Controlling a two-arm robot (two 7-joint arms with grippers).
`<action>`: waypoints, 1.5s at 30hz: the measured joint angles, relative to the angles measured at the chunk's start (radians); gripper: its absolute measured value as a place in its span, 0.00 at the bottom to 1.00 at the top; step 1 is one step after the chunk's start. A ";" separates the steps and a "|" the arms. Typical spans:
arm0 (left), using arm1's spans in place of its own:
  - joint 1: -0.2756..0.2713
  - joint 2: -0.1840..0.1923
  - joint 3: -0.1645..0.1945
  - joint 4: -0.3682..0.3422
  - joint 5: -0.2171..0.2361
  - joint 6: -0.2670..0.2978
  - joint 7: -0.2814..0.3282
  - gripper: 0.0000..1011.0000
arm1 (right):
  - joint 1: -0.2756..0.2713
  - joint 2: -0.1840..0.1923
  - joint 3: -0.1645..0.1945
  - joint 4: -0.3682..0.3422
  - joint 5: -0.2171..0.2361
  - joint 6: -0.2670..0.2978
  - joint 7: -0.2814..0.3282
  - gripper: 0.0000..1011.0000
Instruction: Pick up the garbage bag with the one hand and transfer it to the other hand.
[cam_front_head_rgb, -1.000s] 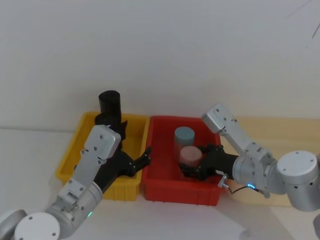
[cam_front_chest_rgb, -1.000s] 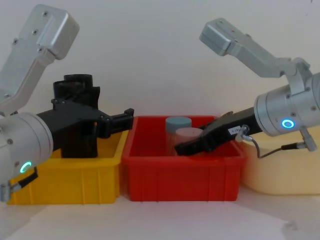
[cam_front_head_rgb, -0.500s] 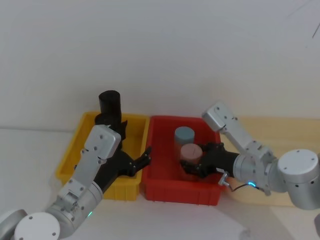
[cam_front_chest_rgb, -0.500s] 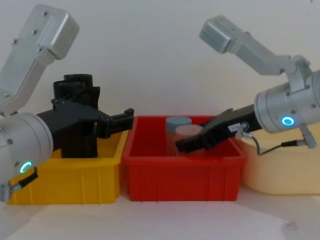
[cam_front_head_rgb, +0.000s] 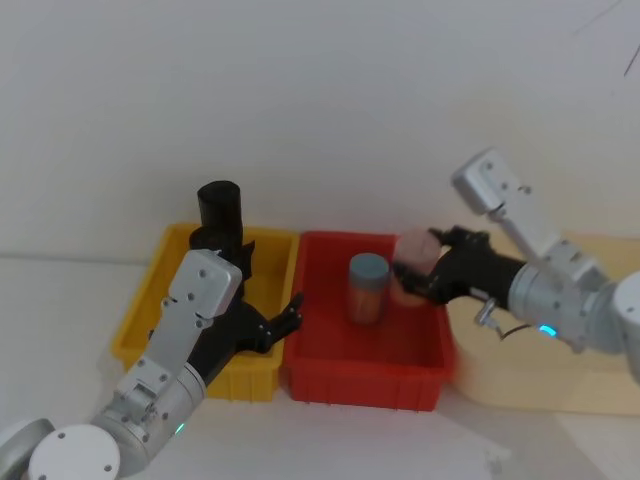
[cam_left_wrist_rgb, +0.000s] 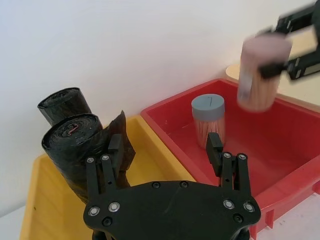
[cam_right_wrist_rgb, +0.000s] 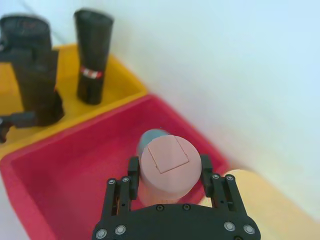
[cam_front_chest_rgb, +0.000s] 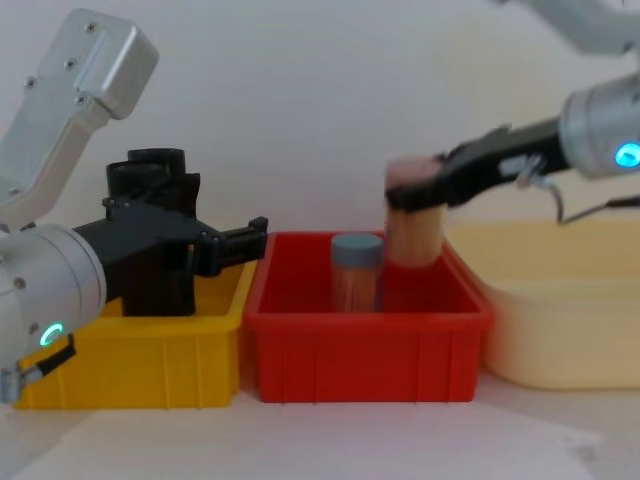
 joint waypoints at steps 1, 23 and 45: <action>0.000 0.000 0.000 0.000 0.000 0.000 0.000 0.99 | -0.002 0.004 0.006 -0.011 0.000 0.001 -0.003 0.70; 0.000 0.000 0.000 0.000 0.000 0.000 0.000 0.99 | -0.058 0.118 0.171 -0.154 -0.007 0.099 -0.075 0.70; 0.000 0.000 0.000 0.000 0.000 0.000 0.000 0.99 | -0.061 0.128 0.160 -0.019 -0.047 0.142 -0.063 0.70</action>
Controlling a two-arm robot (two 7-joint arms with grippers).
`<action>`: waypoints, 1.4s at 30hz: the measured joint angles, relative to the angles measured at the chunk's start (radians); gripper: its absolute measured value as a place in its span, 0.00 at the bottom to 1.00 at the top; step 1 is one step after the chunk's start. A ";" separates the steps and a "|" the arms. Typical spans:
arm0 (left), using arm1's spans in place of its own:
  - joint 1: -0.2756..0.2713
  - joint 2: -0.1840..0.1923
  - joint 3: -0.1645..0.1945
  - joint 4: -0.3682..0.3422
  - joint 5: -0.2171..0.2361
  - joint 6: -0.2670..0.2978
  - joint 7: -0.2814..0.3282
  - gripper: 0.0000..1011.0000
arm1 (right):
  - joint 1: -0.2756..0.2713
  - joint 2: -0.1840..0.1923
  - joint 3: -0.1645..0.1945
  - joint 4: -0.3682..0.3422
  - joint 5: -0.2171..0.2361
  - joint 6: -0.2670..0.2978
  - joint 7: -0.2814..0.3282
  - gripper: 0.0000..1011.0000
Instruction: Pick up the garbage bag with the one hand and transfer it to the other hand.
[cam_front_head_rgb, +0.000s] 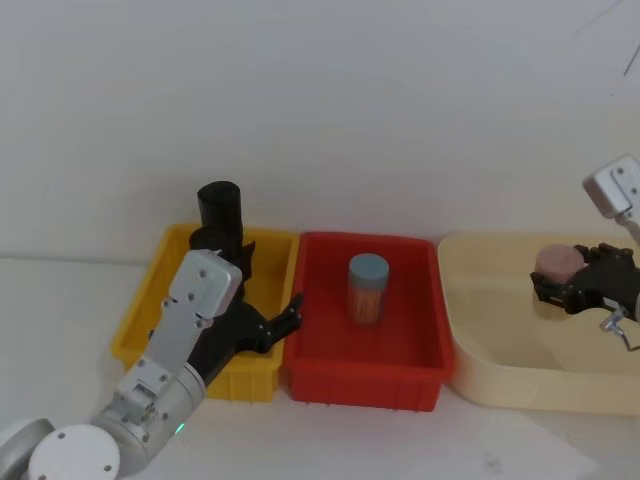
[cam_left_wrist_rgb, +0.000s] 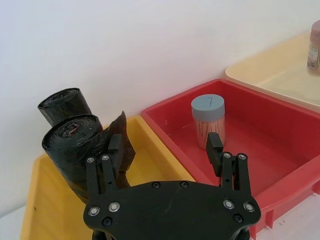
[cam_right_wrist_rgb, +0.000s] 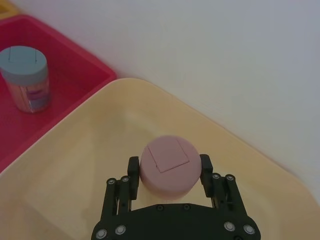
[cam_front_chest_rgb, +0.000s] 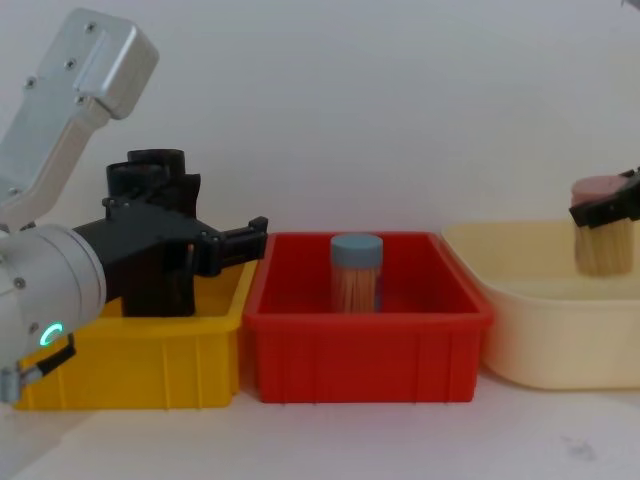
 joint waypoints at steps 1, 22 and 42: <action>0.000 0.000 0.000 0.000 0.000 0.000 0.000 0.99 | 0.000 -0.001 -0.001 0.002 -0.001 -0.001 0.000 0.70; 0.000 0.000 0.000 -0.001 -0.001 0.000 -0.006 0.99 | 0.007 -0.013 -0.008 0.043 -0.013 -0.014 0.000 0.99; 0.036 0.057 -0.014 -0.092 -0.103 0.041 -0.167 0.99 | 0.008 -0.015 -0.009 0.049 -0.015 -0.016 0.000 0.99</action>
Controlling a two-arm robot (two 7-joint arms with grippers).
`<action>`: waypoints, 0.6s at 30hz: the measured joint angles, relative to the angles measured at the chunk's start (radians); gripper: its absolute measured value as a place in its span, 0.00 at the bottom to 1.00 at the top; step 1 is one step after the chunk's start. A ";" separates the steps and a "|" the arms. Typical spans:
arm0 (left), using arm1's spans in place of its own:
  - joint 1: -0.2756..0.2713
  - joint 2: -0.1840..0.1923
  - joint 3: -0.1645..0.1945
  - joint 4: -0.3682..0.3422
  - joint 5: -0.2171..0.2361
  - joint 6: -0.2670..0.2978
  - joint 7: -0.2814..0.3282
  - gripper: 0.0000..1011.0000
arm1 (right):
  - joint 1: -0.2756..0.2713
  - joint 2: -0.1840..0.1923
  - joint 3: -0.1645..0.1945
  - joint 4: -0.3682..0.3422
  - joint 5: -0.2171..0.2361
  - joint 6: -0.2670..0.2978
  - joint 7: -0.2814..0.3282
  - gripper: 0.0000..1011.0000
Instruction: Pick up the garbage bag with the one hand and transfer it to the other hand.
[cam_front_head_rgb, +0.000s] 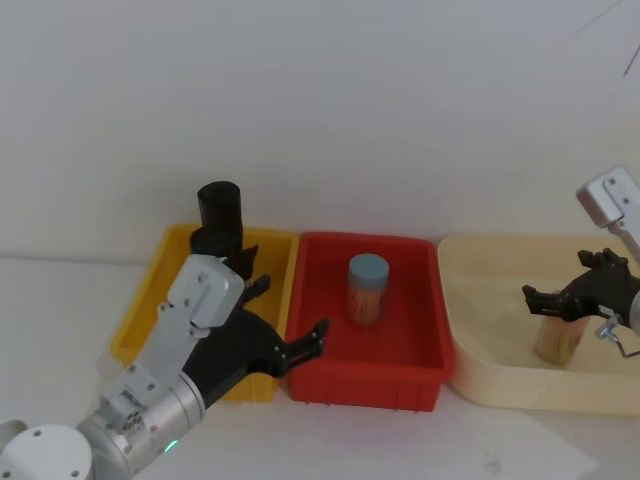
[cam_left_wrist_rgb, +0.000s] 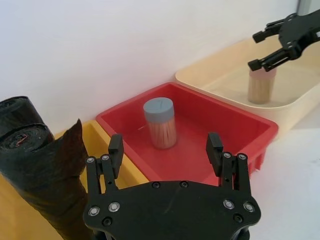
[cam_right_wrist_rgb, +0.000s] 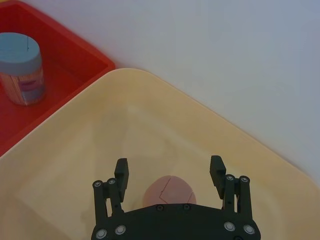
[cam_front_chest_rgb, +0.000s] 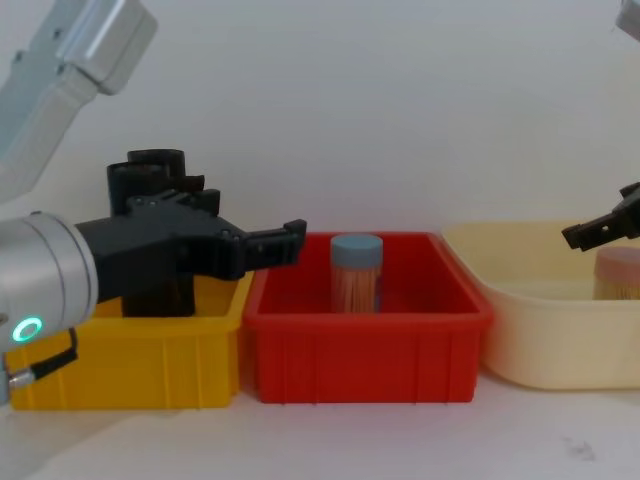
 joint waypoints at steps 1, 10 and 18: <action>0.000 0.000 0.000 0.000 0.000 0.000 0.000 0.99 | 0.000 0.000 0.000 0.000 0.000 0.000 0.000 0.99; 0.056 0.024 -0.038 -0.067 -0.023 0.047 0.010 0.99 | 0.000 -0.001 0.000 0.001 0.000 -0.001 0.000 0.99; 0.106 0.033 -0.088 -0.116 -0.025 0.093 0.064 0.99 | 0.000 -0.001 0.000 0.002 0.000 -0.001 0.000 0.99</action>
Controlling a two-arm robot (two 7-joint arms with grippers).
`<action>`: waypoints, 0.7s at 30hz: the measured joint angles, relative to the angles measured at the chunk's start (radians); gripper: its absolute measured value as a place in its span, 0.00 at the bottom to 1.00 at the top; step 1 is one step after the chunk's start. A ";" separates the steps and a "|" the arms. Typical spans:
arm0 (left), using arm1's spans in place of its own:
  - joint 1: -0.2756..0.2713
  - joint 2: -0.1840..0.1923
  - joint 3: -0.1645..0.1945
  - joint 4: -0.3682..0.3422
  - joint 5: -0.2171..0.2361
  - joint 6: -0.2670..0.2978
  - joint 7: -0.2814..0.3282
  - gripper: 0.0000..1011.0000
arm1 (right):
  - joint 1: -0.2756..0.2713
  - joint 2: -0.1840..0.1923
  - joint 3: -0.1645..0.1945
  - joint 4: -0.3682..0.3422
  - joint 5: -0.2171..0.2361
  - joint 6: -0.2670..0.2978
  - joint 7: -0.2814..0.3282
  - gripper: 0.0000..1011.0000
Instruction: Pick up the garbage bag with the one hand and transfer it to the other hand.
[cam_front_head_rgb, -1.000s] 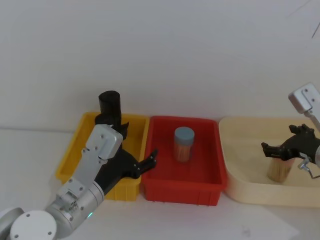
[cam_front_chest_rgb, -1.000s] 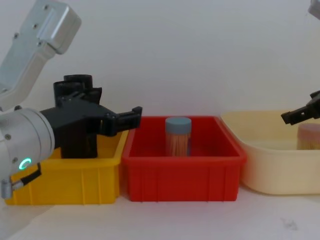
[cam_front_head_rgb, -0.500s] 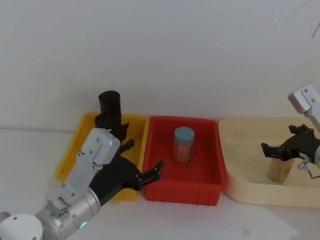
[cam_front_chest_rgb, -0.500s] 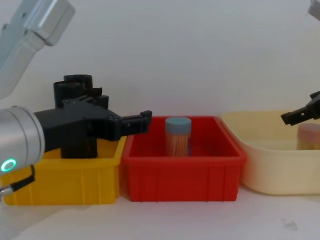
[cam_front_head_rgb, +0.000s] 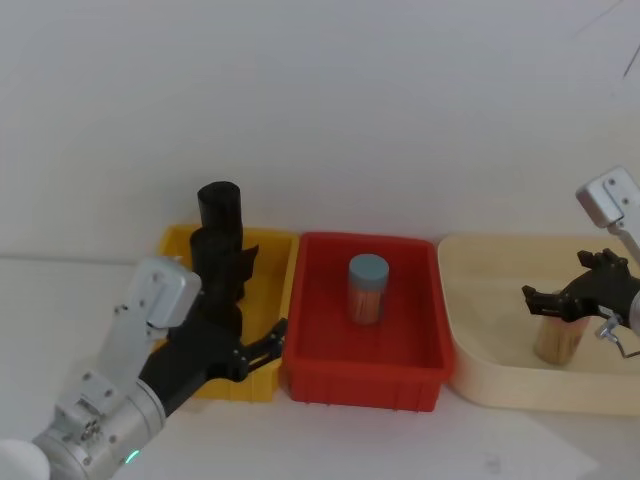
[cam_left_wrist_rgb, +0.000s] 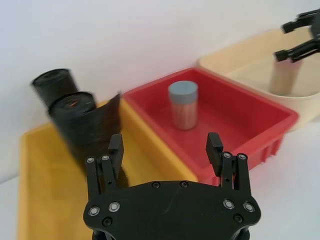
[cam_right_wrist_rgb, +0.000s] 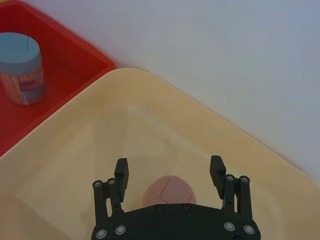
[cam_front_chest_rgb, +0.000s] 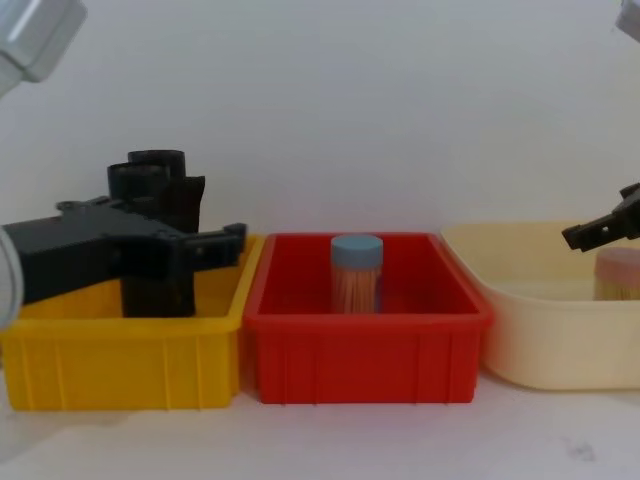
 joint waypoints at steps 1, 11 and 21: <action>0.002 0.000 -0.003 -0.002 0.001 0.004 0.006 0.99 | 0.000 0.000 0.000 0.000 0.000 0.000 0.000 0.99; 0.015 0.002 -0.053 -0.012 0.010 0.061 0.058 0.99 | 0.000 0.000 0.000 0.000 0.000 0.000 0.000 0.99; -0.027 -0.007 -0.066 0.037 0.009 0.087 0.049 0.99 | 0.000 0.000 0.000 0.000 0.000 0.000 0.000 0.99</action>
